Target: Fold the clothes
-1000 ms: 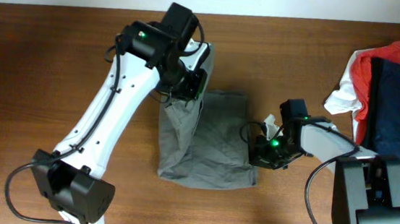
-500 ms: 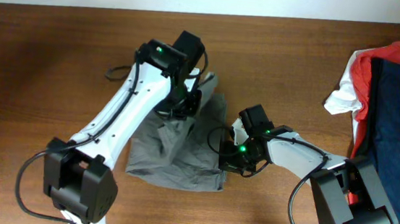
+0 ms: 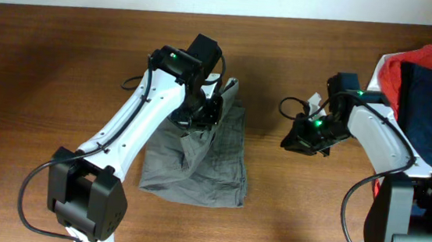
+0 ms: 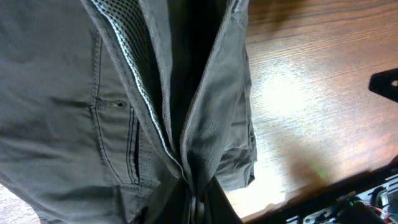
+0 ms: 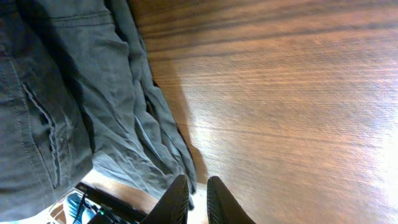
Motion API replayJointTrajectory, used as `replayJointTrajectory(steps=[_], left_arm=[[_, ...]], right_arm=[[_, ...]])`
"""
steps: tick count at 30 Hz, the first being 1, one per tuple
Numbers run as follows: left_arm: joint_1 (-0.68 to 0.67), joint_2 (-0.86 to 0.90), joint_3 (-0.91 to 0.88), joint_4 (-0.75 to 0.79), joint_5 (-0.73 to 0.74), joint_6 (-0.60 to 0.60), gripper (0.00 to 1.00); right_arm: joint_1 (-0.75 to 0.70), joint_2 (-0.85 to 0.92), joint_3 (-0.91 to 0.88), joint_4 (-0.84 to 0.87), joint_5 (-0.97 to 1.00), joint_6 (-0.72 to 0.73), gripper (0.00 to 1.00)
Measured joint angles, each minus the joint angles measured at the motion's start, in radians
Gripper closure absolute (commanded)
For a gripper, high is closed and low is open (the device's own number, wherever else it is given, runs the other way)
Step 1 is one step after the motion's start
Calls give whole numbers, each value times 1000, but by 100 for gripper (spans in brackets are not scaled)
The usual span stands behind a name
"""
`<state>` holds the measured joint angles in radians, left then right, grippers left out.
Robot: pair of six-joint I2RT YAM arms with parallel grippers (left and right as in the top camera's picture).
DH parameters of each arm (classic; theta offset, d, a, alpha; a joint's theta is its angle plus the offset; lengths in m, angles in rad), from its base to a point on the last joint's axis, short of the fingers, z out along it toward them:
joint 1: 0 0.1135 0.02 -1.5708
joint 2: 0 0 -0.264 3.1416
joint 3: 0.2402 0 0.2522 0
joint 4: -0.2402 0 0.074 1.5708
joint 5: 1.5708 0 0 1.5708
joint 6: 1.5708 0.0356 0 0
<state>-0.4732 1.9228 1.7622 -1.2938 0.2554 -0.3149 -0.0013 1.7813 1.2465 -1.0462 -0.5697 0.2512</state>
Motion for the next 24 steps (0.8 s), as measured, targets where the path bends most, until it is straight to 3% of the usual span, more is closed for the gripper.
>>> replayJointTrajectory(steps=[5,6,7,8,11,12,13,15,20,24], left_arm=[[6,0,0,-88,-123,0,98],[8,0,0,-89,-133,0,88],[9,0,0,-90,-140,0,51],[9,0,0,-90,-144,0,7],[11,0,0,-74,-77,0,1],[15,0,1,-68,-32,2,6],[37,0,13,-72,24,6,96],[83,0,31,-76,56,16,99],[161,0,32,-115,-25,43,99],[161,-2,-63,185,-11,102,99]], right_arm=[[-13,0,0,-16,0,-49,85],[-13,0,0,-16,0,-50,85],[-13,0,0,-16,0,-50,85],[-13,0,0,-16,0,-50,85],[-31,0,11,-48,1,-57,76],[-53,2,43,-106,4,-79,75],[-89,2,114,-163,4,-107,78],[-115,4,249,-311,3,-181,96],[-31,2,293,-303,-269,-364,96],[224,2,293,-232,-311,-380,96]])
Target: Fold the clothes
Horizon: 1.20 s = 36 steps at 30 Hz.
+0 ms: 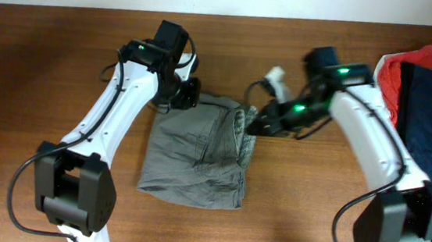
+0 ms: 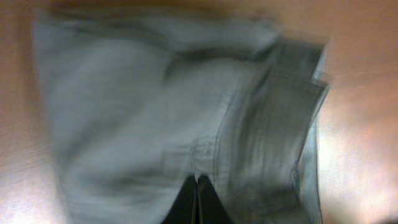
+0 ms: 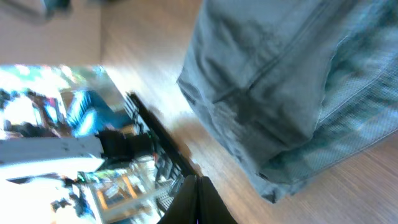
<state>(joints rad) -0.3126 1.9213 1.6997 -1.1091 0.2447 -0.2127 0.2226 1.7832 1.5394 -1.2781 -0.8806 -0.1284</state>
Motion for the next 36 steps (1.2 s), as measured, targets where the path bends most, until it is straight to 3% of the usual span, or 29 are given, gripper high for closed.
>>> replayJointTrajectory(steps=[3,6,10,13,16,19,22,24,27,31,34,36], left_arm=[[16,2,-67,157,96,53,99],[98,23,-73,166,209,89,100],[153,227,-77,159,436,191,100],[145,332,-79,175,523,253,100],[137,352,-80,207,561,274,99],[138,352,-75,198,631,274,99],[146,267,-55,151,729,282,100],[147,122,-53,84,703,294,99],[147,-24,-29,-19,637,307,100],[143,-25,-106,-56,615,376,100],[112,-21,-305,-29,731,497,100],[105,-19,-475,82,808,567,100]], right_arm=[[170,0,0,43,99,89,96],[232,-2,-62,167,141,174,96],[233,-6,-442,663,204,357,96],[231,-8,-682,780,264,520,96],[227,-64,-779,868,244,661,96],[221,-55,-791,913,188,662,96],[208,-89,-554,664,63,549,96],[177,-196,-355,562,77,515,96],[93,-244,-285,431,192,497,96],[43,5,-286,485,290,482,96],[42,193,-290,594,302,461,96],[40,249,-290,650,278,456,96]])
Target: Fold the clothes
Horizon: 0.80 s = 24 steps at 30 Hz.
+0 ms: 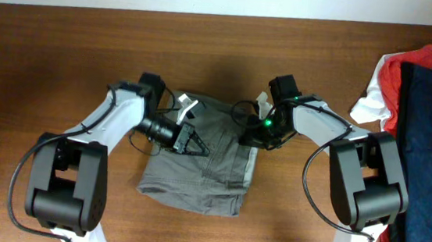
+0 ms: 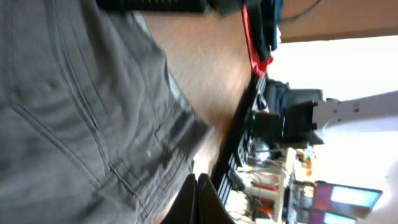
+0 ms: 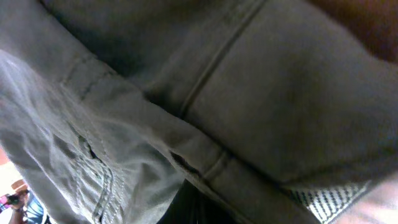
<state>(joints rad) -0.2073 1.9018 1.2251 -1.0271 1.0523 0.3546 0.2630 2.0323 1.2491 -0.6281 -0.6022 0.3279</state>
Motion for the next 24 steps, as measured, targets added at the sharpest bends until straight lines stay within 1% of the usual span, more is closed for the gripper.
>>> replayJointTrajectory(steps=[3,6,7,9,12,14,15,16,17,18,19,20,21,23,24], left_arm=[[0,0,-208,165,60,29,99],[0,0,-341,243,74,39,100],[0,0,-367,259,56,43,100],[0,-2,-415,356,-36,-34,100],[0,-2,-424,363,-74,-122,99],[-1,-51,-377,256,-107,-164,100],[-1,-110,-330,204,-119,-190,99],[-1,-205,-248,179,-131,-231,100],[-1,-325,-137,174,-156,-301,100],[-6,-418,-70,175,-191,-369,99],[-29,-495,-50,170,-247,-428,100],[-65,-531,-50,146,-311,-463,100],[-108,-535,-50,137,-362,-483,100],[-229,-501,-52,149,-493,-576,99],[-256,-483,-53,163,-521,-602,100]], right_arm=[[-1,11,0,43,-19,-5,96],[-1,11,0,43,-20,-11,96],[-1,11,0,42,-20,-10,96],[-1,12,1,42,-21,-11,96],[-6,12,8,26,-23,-10,96],[-35,5,78,-112,-9,-16,96],[-56,-12,123,-167,-3,-20,91],[-91,-64,203,-225,3,-24,67],[-130,-132,299,-304,5,-25,20],[-160,-190,352,-330,4,-29,1],[-197,-229,372,-343,3,-37,2],[-223,-233,372,-348,4,-42,2],[-259,-223,372,-352,4,-40,1],[-316,-214,371,-353,8,-40,2],[-321,-214,371,-354,8,-40,2]])
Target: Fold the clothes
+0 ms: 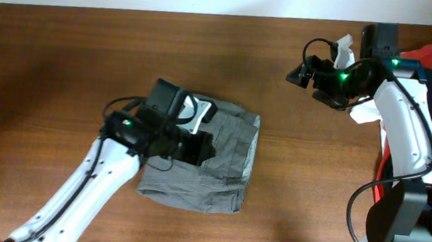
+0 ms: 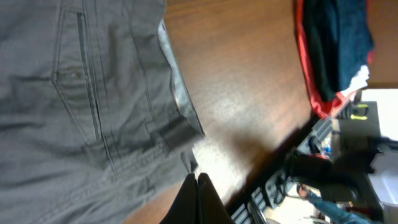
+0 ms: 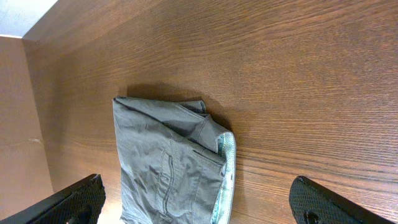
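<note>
Grey trousers (image 1: 212, 168) lie folded into a compact rectangle on the wooden table, waistband edge to the right. The left wrist view shows them (image 2: 74, 93) flat, with a pocket seam showing. My left gripper (image 1: 198, 147) hovers over their middle; its fingers (image 2: 198, 199) are pressed together with nothing between them. Far off at the upper right, my right gripper (image 1: 313, 82) is raised above bare wood and wide open. From there the whole folded garment (image 3: 168, 168) is in sight below my right gripper (image 3: 199, 205).
A pile of red and navy clothes lies at the table's right edge, under the right arm; it also shows in the left wrist view as the clothes pile (image 2: 336, 50). Bare wood table (image 1: 64, 61) surrounds the trousers.
My right gripper was down on the trousers' upper right edge; now it is lifted away to the upper right and open. The left arm has shifted, its gripper now above the garment's middle, still shut.
First my left gripper held a fold of the trousers up while the right stood shut off to the right. Then the garment lay flat with both grippers at its edges. Then both were down on it. Now it lies folded and the right gripper is clear.
</note>
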Motion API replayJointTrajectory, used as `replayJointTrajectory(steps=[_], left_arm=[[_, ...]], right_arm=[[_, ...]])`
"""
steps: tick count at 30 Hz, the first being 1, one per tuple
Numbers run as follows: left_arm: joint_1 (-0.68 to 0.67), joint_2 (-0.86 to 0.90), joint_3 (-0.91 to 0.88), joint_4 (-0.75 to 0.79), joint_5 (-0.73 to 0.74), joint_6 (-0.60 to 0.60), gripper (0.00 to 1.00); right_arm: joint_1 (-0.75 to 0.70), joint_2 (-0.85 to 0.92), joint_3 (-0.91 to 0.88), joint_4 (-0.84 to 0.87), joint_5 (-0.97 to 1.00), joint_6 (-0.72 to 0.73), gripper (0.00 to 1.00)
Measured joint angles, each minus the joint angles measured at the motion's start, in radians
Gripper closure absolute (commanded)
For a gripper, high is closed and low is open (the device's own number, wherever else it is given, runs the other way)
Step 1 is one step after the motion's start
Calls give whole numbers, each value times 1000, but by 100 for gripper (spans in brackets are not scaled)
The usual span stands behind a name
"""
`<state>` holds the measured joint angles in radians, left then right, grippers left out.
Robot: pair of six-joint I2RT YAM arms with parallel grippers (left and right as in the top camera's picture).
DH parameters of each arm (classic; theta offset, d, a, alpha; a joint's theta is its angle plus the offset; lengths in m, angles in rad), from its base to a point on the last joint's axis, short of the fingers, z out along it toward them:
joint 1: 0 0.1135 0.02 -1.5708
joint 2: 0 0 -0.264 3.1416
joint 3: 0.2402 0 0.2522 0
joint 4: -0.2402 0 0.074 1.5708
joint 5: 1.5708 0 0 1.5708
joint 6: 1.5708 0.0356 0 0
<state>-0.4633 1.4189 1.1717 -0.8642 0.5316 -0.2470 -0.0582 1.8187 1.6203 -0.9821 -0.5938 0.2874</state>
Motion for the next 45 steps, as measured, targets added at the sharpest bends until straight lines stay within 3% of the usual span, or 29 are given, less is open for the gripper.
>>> replayJointTrajectory(steps=[3,7,10,14,20,24,32,36,42,45], left_arm=[[-84,205,-1,109,-27,-58,99],[-100,495,-5,132,88,-62,100],[-130,603,2,151,184,-48,100],[-140,593,17,146,143,-48,99],[-82,-50,164,-122,-152,-68,99],[-150,78,98,-138,-192,-106,100],[-378,279,-34,-16,-211,-200,99],[-330,301,-42,89,-268,-224,99],[-320,301,-48,126,-278,-229,100],[-321,327,-126,180,-278,-262,100]], right_arm=[[0,0,0,-3,0,0,2],[0,0,0,-2,0,1,2],[0,0,0,-2,0,0,2],[0,0,0,-3,0,0,2],[0,0,0,-2,0,0,2],[0,0,0,-3,0,0,2],[0,0,0,-3,0,0,2],[0,0,0,-3,0,0,2],[0,0,0,-2,0,0,2],[0,0,0,-3,0,0,1]])
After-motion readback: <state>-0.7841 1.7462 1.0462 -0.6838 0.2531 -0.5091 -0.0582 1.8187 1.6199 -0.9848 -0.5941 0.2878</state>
